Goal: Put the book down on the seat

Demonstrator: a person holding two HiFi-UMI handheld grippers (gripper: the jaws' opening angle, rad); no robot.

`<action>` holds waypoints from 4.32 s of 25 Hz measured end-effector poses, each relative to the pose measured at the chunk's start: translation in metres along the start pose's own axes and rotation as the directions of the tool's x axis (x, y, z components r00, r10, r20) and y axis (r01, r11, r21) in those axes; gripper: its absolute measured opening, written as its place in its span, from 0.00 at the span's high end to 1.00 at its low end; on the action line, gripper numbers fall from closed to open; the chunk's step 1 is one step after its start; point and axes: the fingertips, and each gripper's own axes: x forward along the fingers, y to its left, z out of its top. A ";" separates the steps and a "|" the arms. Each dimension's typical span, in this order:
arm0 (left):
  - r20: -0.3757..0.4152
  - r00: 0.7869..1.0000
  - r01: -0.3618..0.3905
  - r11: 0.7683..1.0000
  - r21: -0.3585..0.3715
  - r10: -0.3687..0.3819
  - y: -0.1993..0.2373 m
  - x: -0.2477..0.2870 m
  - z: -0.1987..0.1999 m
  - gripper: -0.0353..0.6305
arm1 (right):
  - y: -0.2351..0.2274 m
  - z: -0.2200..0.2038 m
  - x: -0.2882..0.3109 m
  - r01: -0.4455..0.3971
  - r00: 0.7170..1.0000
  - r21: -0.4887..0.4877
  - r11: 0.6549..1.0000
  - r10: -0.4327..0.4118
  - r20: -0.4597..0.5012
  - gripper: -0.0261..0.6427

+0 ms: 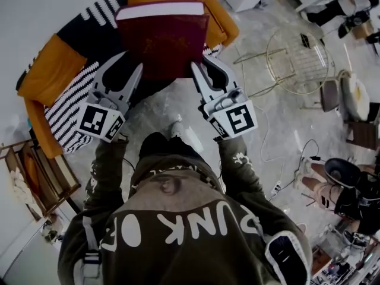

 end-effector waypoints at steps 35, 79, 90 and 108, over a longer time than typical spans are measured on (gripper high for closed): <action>-0.313 0.948 -0.043 0.959 -0.281 -0.049 0.211 0.193 -0.425 0.74 | -0.164 -0.431 0.206 0.119 0.922 0.255 0.960 -0.011 -0.388 0.85; -0.299 0.953 -0.020 0.972 -0.234 -0.052 0.254 0.285 -0.544 0.94 | -0.244 -0.557 0.264 0.047 0.907 0.188 0.981 0.037 -0.419 0.95; -0.131 0.991 -0.004 0.996 -0.086 -0.007 0.239 0.260 -0.323 0.94 | -0.212 -0.335 0.276 -0.008 0.981 0.075 0.997 0.022 -0.191 0.95; -0.006 1.000 -0.028 0.992 0.120 0.029 0.078 0.116 -0.042 0.94 | -0.091 -0.063 0.118 -0.042 0.998 -0.040 0.998 0.040 -0.042 0.95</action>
